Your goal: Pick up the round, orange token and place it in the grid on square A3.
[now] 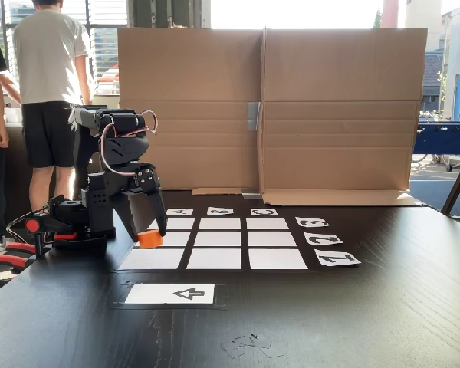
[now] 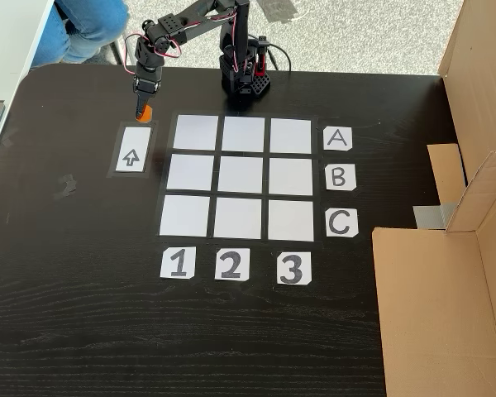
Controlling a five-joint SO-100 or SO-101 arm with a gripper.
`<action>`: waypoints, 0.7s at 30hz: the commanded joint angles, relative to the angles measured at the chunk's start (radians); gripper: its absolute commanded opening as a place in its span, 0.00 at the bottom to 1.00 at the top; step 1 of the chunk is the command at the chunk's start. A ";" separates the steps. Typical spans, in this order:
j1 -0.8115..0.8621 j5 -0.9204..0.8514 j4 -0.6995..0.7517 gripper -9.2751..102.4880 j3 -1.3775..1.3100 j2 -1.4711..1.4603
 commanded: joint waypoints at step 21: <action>-0.624 -0.186 0.319 0.08 0.299 0.647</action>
